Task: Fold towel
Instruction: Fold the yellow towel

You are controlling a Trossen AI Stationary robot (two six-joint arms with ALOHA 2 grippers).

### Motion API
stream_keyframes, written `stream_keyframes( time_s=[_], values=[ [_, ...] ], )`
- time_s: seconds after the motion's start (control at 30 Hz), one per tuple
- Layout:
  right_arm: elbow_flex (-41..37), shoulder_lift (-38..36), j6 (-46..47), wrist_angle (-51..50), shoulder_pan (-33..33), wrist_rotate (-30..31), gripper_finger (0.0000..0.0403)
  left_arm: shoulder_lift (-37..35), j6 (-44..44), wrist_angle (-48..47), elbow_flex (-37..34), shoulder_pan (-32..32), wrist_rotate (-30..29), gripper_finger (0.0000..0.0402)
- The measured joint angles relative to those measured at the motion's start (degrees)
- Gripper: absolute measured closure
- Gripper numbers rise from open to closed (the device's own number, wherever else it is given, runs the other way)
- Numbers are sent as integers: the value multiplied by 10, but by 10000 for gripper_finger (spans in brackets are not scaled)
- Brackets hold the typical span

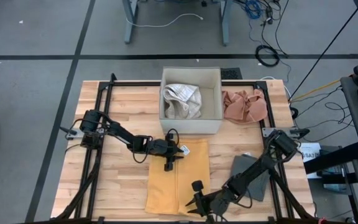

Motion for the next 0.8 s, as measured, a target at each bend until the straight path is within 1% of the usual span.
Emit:
stream_keyframes(
  time_s=[0.1, 0.2, 0.37, 0.5, 0.63, 0.8],
  values=[
    [0, 27, 2, 16, -7, -4, 293, 0, 0, 1, 0, 0, 0, 260],
    [0, 58, 26, 16, -15, -12, 293, 0, 0, 1, 0, 0, 0, 260],
    [2, 79, 58, 37, -24, -33, 293, 0, 1, 2, 0, 0, 0, 260],
    [-1, 56, 25, 20, -24, -47, 293, 0, 2, 2, 0, 0, 0, 260],
    [-1, 4, -5, -16, -22, -47, 293, -11, 2, -1, 0, 0, 0, 260],
    [-1, -33, -15, -103, -23, -35, 293, -60, 16, -13, 0, -3, 0, 259]
  ],
)
